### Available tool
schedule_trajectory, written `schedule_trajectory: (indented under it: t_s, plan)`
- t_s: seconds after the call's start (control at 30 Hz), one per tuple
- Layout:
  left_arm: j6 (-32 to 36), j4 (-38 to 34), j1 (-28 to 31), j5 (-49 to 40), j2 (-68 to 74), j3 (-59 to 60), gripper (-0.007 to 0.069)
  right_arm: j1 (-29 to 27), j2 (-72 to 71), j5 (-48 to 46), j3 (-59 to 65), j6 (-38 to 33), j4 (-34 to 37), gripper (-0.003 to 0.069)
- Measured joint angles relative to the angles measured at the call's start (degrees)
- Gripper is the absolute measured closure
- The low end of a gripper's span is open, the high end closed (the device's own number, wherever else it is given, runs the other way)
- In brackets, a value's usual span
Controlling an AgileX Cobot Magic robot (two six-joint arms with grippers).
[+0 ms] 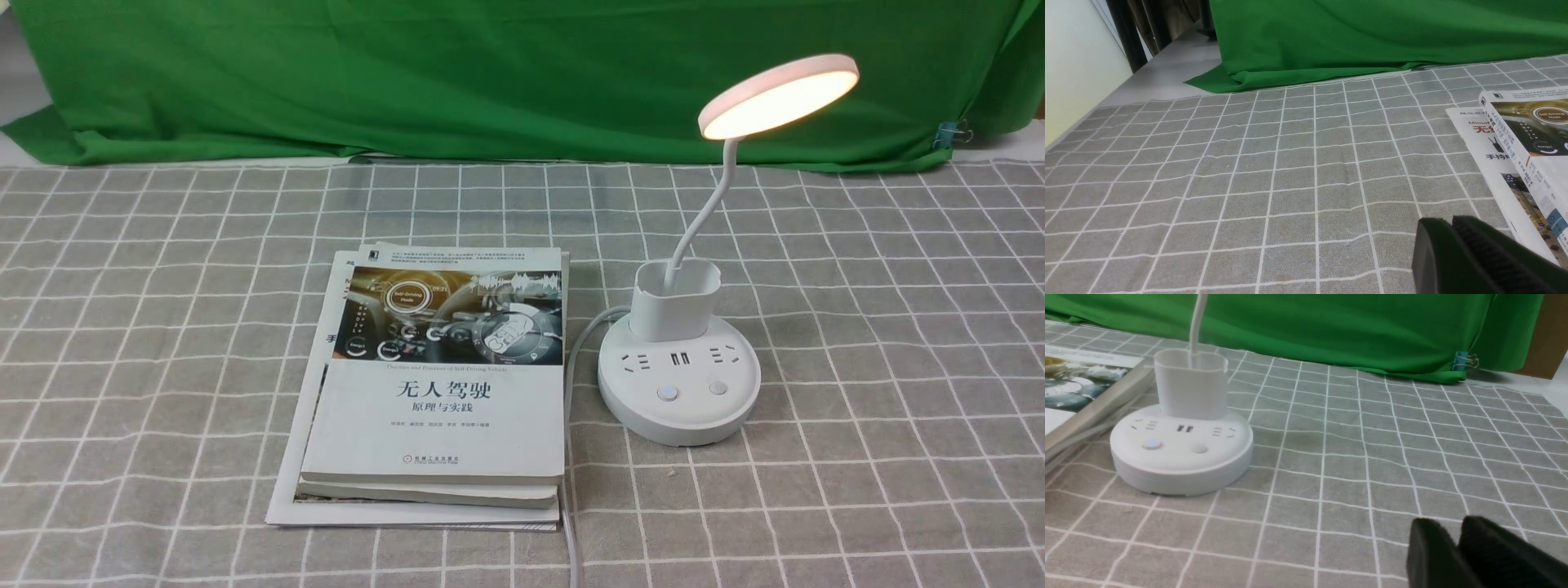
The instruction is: Turn on the desk lamp on the grey coffee tablecloth with your hand.
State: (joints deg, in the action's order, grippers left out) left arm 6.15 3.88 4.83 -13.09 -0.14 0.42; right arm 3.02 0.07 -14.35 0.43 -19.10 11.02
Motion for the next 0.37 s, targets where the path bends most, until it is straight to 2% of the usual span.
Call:
schedule_trajectory:
  t_s: [0.37]
  plan:
    - [0.0,0.0,0.0,0.0,0.0,0.0,0.0606,0.0,0.0,0.0,0.0,0.0,0.0,0.0471]
